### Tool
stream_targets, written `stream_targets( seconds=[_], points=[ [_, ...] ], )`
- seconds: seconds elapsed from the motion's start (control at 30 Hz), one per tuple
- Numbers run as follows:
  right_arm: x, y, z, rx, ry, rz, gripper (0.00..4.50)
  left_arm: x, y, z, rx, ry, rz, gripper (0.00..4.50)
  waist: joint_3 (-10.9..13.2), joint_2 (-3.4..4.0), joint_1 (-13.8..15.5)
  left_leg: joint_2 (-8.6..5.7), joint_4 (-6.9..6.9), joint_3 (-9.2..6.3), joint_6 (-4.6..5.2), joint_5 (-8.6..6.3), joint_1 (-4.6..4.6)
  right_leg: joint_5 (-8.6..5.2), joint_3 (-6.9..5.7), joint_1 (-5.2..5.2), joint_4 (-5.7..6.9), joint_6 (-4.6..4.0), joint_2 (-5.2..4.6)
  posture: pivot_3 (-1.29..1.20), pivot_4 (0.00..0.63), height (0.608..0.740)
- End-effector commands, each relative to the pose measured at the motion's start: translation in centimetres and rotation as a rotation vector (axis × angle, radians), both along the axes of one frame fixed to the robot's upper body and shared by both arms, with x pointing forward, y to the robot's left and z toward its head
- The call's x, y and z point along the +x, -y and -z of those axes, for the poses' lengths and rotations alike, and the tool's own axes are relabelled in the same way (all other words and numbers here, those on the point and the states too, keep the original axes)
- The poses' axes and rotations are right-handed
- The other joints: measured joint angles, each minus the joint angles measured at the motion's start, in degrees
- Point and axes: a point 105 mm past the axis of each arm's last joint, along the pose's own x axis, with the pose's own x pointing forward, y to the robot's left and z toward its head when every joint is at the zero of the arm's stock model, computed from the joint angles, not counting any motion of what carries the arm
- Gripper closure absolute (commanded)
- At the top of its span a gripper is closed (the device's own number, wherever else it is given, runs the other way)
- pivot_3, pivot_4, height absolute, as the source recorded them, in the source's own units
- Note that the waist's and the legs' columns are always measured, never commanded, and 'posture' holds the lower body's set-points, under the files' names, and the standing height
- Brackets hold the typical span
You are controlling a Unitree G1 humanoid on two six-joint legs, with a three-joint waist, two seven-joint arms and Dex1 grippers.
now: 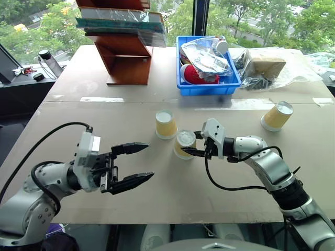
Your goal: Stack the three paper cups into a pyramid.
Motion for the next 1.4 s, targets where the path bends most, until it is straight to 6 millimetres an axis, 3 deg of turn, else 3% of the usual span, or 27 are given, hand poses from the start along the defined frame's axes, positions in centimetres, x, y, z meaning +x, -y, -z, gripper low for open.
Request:
stream_targets(
  seconds=[0.03, 0.13, 0.27, 0.4, 0.47, 0.6, 0.8, 1.03, 1.4],
  points=[
    [0.2, 0.3, -0.8, 0.004, 0.041, -0.018, 1.54, 0.0, -1.5, 0.0, 0.021, 0.027, -0.043, 0.0, 0.0, 0.0, 0.06, -0.01, 0.0, 0.0, 0.0, 0.0, 0.0, 0.0, 0.0, 0.0, 0.0, 0.0, -0.01, 0.0, 0.15, 0.74],
    [-0.4, 1.3, -2.3, 0.015, 0.088, -0.023, 0.1, 0.1, -2.5, 0.7, 0.018, 0.026, -0.083, 0.0, 0.02, 0.02, 0.3, -0.02, 0.0, 0.0, 0.0, 0.0, -0.02, 0.0, -0.02, 0.0, -0.01, -0.01, -0.04, 0.0, 0.15, 0.74],
    [-1.6, 2.6, -5.2, 0.082, 0.108, -0.012, 0.03, 0.2, -2.9, 1.0, 0.007, 0.033, -0.092, 0.0, 0.05, 0.03, 0.34, -0.03, 0.0, -0.01, 0.0, 0.0, -0.08, 0.0, -0.05, 0.0, -0.07, 0.0, -0.1, 0.0, 0.15, 0.74],
    [-2.9, 5.6, -8.2, 0.181, 0.092, 0.074, 0.03, 0.3, -2.3, 0.7, -0.02, 0.064, -0.067, 0.0, 0.04, 0.02, 0.51, -0.01, -0.02, -0.04, -0.01, 0.0, -0.08, 0.0, -0.08, 0.0, -0.07, 0.0, -0.12, 0.0, 0.15, 0.74],
    [-1.5, 9.0, -9.1, 0.171, 0.158, 0.27, 0.03, 0.5, -1.6, 0.1, -0.047, 0.082, -0.043, 0.0, 0.03, 0.01, 0.8, -0.02, -0.02, -0.06, -0.01, -0.01, -0.11, 0.0, -0.12, 0.01, -0.08, -0.01, -0.16, 0.0, 0.15, 0.74],
    [1.2, 17.7, -9.9, 0.134, 0.223, 0.718, 0.03, 1.2, -0.1, -1.3, -0.092, 0.135, 0.012, 0.0, 0.03, 0.01, 0.86, -0.09, 0.0, 0.01, -0.01, 0.0, -0.1, -0.09, -0.04, 0.02, -0.09, -0.17, -0.2, 0.0, 0.15, 0.74],
    [2.6, 24.1, -8.7, 0.072, 0.236, 1.064, 0.03, 1.7, 2.5, -3.6, -0.132, 0.178, 0.067, 0.0, 0.02, -0.01, 0.17, -0.06, 0.0, 0.03, 0.0, 0.0, -0.08, 0.01, 0.05, 0.01, -0.04, 0.01, -0.05, 0.0, 0.15, 0.74],
    [4.1, 25.3, -6.2, 0.127, 0.104, 1.213, 0.03, 1.6, 3.6, -4.5, -0.131, 0.187, 0.108, 0.0, 0.04, 0.04, -0.01, -0.05, -0.01, 0.07, 0.0, 0.0, -0.03, 0.01, 0.13, -0.01, -0.01, 0.02, 0.07, 0.0, 0.15, 0.74],
    [6.2, 25.8, -4.8, 0.185, 0.021, 1.243, 0.03, 1.4, 3.6, -4.1, -0.13, 0.178, 0.103, 0.0, 0.05, 0.06, 0.17, -0.05, -0.02, 0.09, 0.0, 0.0, -0.06, 0.01, 0.12, -0.01, -0.06, 0.02, 0.04, 0.0, 0.15, 0.74]
  ],
)
